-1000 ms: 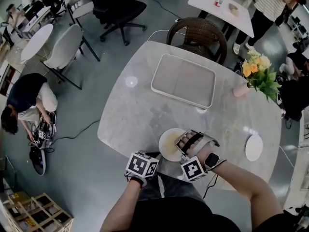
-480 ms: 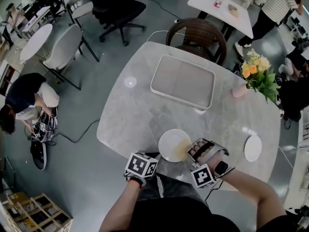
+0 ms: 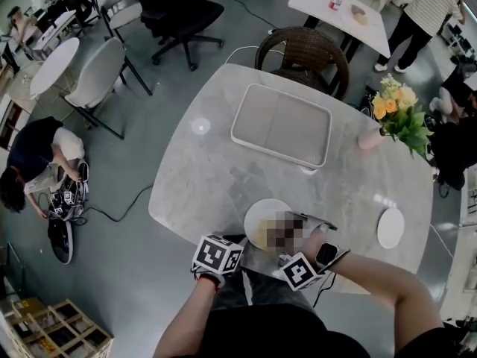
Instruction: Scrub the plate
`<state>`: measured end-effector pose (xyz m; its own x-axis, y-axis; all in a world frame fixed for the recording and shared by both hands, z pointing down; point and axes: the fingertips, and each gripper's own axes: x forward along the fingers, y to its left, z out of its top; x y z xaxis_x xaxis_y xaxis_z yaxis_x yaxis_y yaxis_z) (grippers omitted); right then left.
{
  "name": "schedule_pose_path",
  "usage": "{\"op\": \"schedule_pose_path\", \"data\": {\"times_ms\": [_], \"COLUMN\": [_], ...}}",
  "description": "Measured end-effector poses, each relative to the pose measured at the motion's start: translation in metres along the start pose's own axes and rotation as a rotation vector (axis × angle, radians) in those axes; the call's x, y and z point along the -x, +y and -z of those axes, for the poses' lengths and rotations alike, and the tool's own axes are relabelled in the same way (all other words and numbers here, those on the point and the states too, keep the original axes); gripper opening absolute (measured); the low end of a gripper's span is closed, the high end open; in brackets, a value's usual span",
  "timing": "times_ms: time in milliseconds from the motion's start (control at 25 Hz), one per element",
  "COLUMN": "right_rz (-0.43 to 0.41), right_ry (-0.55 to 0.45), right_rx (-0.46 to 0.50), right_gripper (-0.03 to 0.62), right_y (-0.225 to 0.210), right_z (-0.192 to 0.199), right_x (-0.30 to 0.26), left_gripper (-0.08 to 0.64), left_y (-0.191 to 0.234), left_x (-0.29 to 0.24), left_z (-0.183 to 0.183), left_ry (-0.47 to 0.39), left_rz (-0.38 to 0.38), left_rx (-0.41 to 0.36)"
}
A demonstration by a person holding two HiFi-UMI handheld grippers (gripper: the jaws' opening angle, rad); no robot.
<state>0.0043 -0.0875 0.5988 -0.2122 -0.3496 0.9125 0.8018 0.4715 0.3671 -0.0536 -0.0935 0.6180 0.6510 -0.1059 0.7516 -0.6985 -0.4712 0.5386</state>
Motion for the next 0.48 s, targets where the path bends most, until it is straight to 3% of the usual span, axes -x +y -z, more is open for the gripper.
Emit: {"op": "schedule_pose_path", "data": {"times_ms": [200, 320, 480], "right_rz": [0.057, 0.075, 0.031], "right_ry": [0.056, 0.091, 0.155], "right_rx": [0.0, -0.099, -0.172], "right_gripper": [0.061, 0.061, 0.061], "right_y": [-0.036, -0.042, -0.023], "right_z": [0.027, 0.046, 0.072], "right_x": [-0.013, -0.019, -0.02], "left_gripper": [0.014, 0.014, 0.014], "left_y": [0.001, 0.003, 0.002], "left_x": [0.0, 0.0, 0.001], "left_z": [-0.001, -0.002, -0.002], "left_ry": [-0.011, -0.019, -0.018], "left_rz": [0.0, 0.002, 0.007], "left_rx": [0.009, 0.014, 0.015]}}
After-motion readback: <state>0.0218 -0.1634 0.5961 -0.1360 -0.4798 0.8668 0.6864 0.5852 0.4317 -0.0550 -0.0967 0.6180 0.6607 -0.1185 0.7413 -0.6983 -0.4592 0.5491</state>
